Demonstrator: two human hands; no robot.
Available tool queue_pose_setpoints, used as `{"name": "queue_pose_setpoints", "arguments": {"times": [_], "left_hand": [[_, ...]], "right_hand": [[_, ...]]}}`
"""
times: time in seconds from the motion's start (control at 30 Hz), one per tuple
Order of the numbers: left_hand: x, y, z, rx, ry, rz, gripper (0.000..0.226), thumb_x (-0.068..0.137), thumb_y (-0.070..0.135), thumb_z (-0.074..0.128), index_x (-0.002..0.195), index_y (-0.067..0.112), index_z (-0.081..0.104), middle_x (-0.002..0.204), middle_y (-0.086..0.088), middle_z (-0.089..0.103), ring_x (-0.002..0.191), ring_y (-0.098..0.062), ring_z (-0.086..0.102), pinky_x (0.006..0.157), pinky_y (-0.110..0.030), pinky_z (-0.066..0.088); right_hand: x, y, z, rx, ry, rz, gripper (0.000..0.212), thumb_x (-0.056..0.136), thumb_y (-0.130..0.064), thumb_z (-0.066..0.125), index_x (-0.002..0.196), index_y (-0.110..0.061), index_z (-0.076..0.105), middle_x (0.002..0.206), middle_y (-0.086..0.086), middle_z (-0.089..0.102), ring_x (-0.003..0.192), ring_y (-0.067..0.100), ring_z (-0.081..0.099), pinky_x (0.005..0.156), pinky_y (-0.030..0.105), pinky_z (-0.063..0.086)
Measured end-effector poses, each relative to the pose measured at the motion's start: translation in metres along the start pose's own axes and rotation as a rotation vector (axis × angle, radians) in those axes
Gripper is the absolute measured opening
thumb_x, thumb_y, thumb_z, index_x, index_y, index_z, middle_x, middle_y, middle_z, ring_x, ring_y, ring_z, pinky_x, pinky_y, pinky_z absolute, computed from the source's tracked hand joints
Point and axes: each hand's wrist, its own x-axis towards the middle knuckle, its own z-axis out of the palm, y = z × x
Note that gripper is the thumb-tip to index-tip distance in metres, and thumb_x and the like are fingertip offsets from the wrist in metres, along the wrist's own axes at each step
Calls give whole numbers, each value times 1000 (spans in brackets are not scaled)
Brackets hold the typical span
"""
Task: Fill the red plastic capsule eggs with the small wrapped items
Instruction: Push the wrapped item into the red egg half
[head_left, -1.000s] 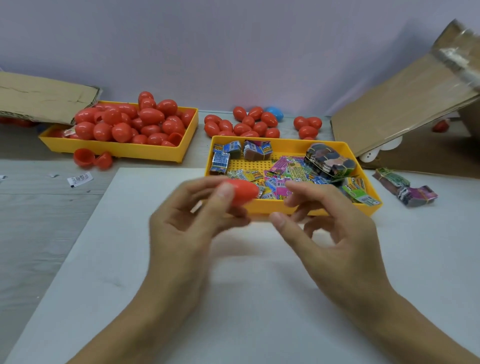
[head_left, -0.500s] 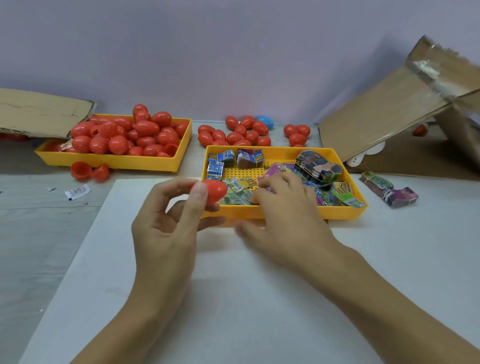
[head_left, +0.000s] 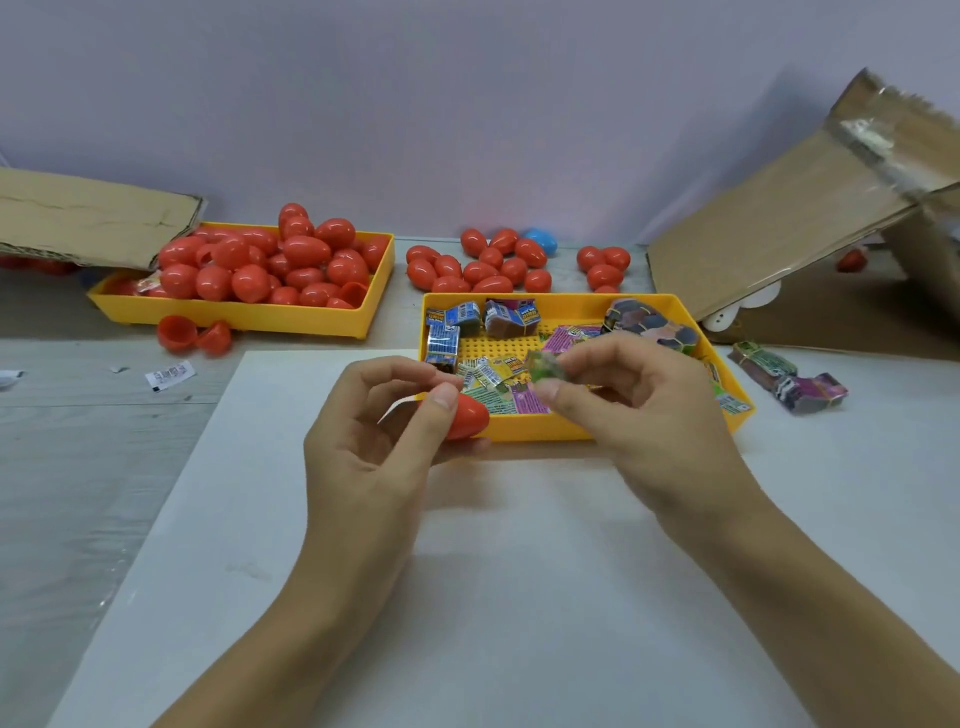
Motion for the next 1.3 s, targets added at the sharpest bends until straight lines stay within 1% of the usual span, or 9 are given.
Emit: {"name": "queue_pose_setpoints", "arguments": {"times": [0.17, 0.3, 0.43, 0.53, 0.63, 0.8, 1.03, 1.13, 1.3], "left_hand": [[-7, 1, 5, 42, -137, 1, 29, 93, 7, 49, 86, 15, 76, 101, -7, 73, 97, -23, 71, 72, -31, 61], [-19, -2, 10, 40, -251, -108, 29, 91, 10, 48, 87, 11, 77, 99, -4, 71, 94, -24, 71, 72, -32, 60], [-23, 2, 14, 108, -246, -136, 27, 86, 35, 61, 90, 14, 77, 96, -5, 71, 89, -23, 70, 72, -29, 60], [-23, 4, 16, 190, -233, -136, 18, 83, 34, 71, 89, 18, 76, 96, -6, 71, 84, -28, 72, 74, -31, 61], [-26, 4, 17, 189, -267, -168, 28, 78, 41, 68, 93, 19, 78, 100, -5, 72, 87, -25, 73, 77, -31, 61], [-23, 4, 17, -17, -281, -310, 29, 75, 34, 72, 90, 10, 79, 94, -14, 75, 86, -27, 75, 77, -32, 59], [-25, 1, 15, -41, -229, -343, 21, 64, 28, 81, 75, 11, 76, 92, -11, 71, 76, -21, 73, 70, -33, 61], [-25, 3, 16, -50, -202, -329, 21, 65, 29, 80, 75, 11, 77, 86, -5, 72, 71, -18, 72, 67, -32, 60], [-24, 5, 16, -27, -212, -311, 21, 68, 32, 79, 73, 11, 76, 91, -10, 74, 79, -21, 73, 68, -31, 60]], "right_hand": [[-21, -6, -8, 381, -61, 140, 38, 67, -21, 75, 105, -20, 70, 76, 2, 75, 78, 12, 73, 67, 21, 56], [-35, -2, -10, 357, -105, 206, 36, 70, -19, 73, 106, -19, 71, 75, 1, 74, 73, 9, 69, 60, 21, 54], [-39, -2, -14, 308, -151, 185, 31, 82, -3, 70, 110, -17, 68, 77, 4, 76, 71, 9, 68, 58, 18, 50], [-42, -5, -16, 285, -195, 175, 34, 78, -13, 72, 111, -22, 67, 79, 6, 77, 69, 9, 68, 57, 17, 49], [-43, -7, -18, 292, -236, 186, 41, 71, -23, 73, 112, -25, 66, 82, 6, 78, 70, 11, 69, 56, 17, 48], [-41, -8, -24, 284, -271, 185, 45, 69, -20, 73, 113, -24, 65, 73, 5, 75, 61, 6, 64, 53, 14, 46], [-38, -8, -30, 218, -182, 148, 35, 71, -24, 83, 104, -26, 72, 70, -1, 72, 56, 2, 59, 58, 17, 50], [-38, -9, -32, 155, -241, 83, 22, 76, -30, 73, 97, -31, 77, 78, -3, 73, 64, 1, 62, 60, 17, 50], [-40, -6, -30, 47, -304, 3, 14, 73, -32, 78, 87, -29, 76, 83, -7, 74, 81, 9, 69, 61, 29, 51]]}}
